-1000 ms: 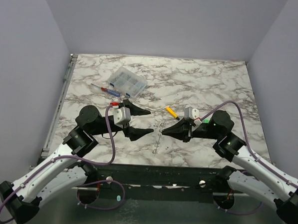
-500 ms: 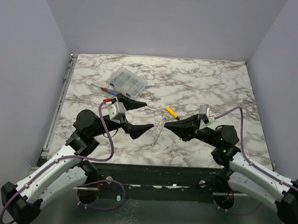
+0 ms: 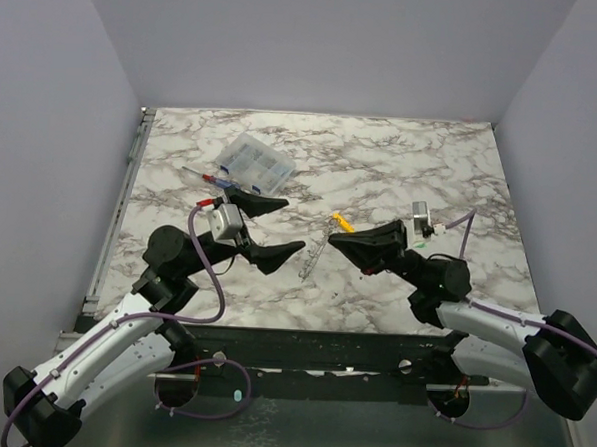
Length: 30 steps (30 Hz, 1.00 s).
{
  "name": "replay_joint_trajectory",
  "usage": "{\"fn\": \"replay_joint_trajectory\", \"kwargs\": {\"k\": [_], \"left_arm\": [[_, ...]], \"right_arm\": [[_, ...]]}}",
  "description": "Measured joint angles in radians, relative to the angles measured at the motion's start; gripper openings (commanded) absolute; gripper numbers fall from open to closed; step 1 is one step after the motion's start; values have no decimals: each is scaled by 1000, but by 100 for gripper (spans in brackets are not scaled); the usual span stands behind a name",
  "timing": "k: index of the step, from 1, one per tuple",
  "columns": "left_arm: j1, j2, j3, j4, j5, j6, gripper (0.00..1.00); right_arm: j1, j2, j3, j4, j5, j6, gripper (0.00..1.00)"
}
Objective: Put the keys on the keyring
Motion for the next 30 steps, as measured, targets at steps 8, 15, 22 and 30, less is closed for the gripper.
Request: {"fn": "replay_joint_trajectory", "kwargs": {"k": [8, 15, 22, 30], "left_arm": [[24, 97, 6, 13, 106, -37, 88], [33, 85, 7, 18, 204, -63, 81], [33, 70, 7, 13, 245, -66, 73], [35, 68, 7, -3, 251, -63, 73]], "right_arm": [[-1, -239, 92, -217, -251, -177, 1], [0, -358, 301, -838, -291, -517, 1], [0, -356, 381, -1141, -235, -682, 1], [0, -315, 384, -1256, -215, -705, 1]]}}
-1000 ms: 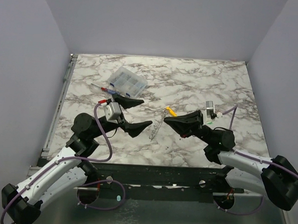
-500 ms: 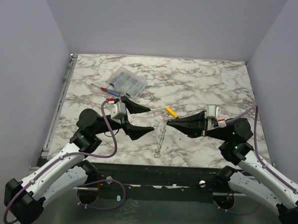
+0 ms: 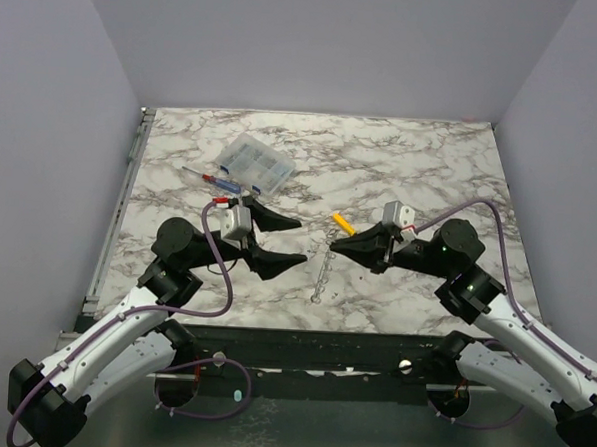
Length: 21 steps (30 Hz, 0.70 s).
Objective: Put the keys on the keyring
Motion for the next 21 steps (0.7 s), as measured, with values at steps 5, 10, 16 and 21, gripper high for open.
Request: {"fn": "replay_joint_trajectory", "kwargs": {"k": [5, 10, 16, 21], "left_arm": [[0, 4, 1, -2, 5, -10, 71], [0, 31, 11, -3, 31, -29, 64], [-3, 45, 13, -3, 66, -39, 56], [-13, 47, 13, 3, 76, -44, 50]], "right_arm": [[0, 12, -1, -3, -1, 19, 1], [0, 33, -23, 41, -45, 64, 1], [0, 76, -24, 69, -112, 92, 1], [0, 117, -18, 84, -170, 108, 1]]}}
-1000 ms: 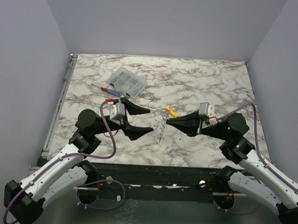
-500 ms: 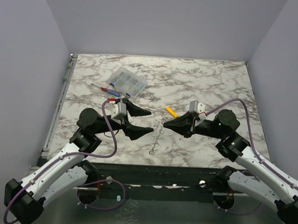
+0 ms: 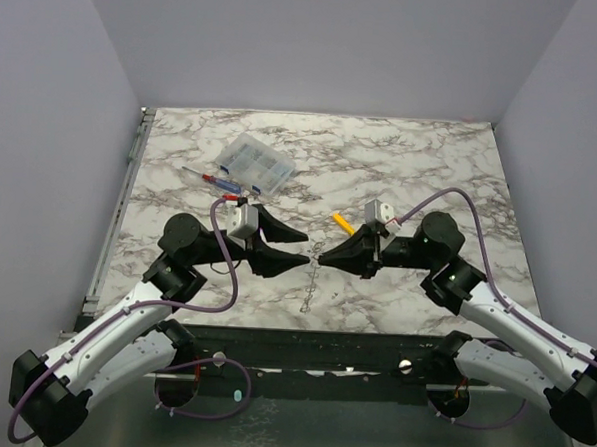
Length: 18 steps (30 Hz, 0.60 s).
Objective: Put the keys on the keyring
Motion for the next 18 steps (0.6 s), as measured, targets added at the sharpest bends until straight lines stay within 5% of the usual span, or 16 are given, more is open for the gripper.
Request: {"fn": "replay_joint_trajectory", "kwargs": {"k": [18], "left_arm": [[-31, 29, 0, 30, 28, -20, 35]], "right_arm": [[0, 16, 1, 130, -48, 82, 1]]}}
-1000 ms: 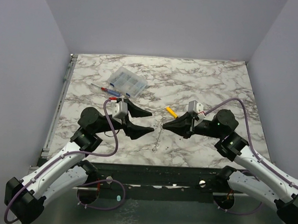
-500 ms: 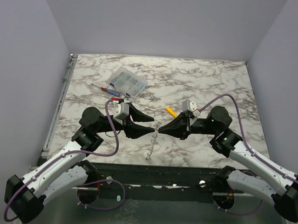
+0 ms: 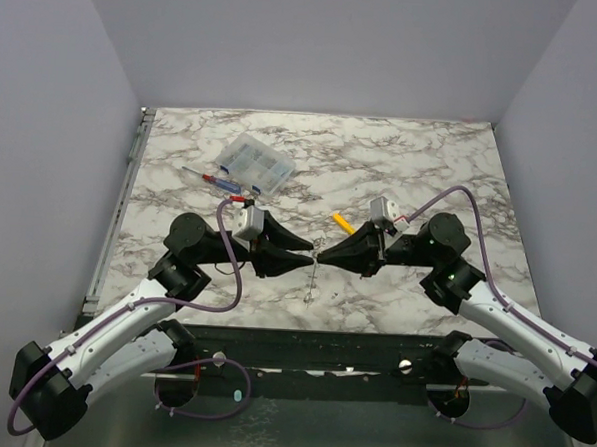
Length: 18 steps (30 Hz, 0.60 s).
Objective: Put the keys on the keyring
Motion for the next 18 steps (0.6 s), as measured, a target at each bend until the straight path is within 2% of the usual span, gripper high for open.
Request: {"fn": "replay_joint_trajectory", "kwargs": {"k": [9, 18], "left_arm": [[-20, 11, -19, 61, -2, -26, 26], [-24, 3, -27, 93, -6, -38, 29]], "right_arm": [[0, 15, 0, 78, -20, 53, 1], [0, 30, 0, 127, -37, 94, 1]]}}
